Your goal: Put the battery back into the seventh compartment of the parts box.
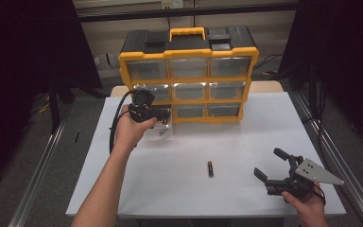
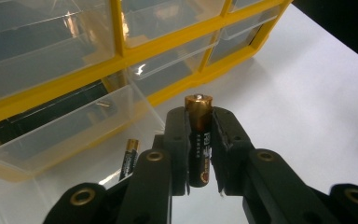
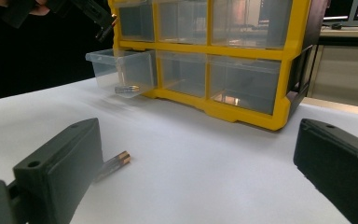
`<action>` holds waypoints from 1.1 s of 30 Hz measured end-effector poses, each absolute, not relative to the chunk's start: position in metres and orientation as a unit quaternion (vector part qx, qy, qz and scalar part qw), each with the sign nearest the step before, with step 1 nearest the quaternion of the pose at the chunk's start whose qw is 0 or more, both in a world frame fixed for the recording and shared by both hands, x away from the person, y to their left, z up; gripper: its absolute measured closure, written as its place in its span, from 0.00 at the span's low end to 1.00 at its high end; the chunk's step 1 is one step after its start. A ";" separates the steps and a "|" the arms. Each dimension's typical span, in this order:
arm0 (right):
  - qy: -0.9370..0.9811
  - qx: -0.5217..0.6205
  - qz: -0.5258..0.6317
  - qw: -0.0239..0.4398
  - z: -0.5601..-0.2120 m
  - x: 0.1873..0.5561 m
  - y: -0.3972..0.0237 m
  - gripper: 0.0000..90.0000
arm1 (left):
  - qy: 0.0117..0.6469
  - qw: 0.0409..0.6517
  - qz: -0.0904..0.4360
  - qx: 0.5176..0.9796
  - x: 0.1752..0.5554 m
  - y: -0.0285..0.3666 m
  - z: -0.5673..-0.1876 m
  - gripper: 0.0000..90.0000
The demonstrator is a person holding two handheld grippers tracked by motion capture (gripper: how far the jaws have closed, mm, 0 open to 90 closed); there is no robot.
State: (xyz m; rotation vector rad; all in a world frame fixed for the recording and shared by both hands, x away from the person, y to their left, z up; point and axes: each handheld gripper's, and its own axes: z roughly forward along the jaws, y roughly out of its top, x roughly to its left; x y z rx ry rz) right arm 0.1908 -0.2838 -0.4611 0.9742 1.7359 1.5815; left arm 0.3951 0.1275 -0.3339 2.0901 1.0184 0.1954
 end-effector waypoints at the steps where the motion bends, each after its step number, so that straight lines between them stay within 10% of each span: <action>1: 0.652 0.366 0.594 0.295 -0.461 0.191 -0.284 0.01 | 0.400 0.395 0.077 0.824 0.396 0.128 -0.334 0.86; 33: 0.652 0.367 0.595 0.294 -0.461 0.191 -0.284 0.01 | 0.440 0.382 0.114 0.805 0.419 0.149 -0.339 0.86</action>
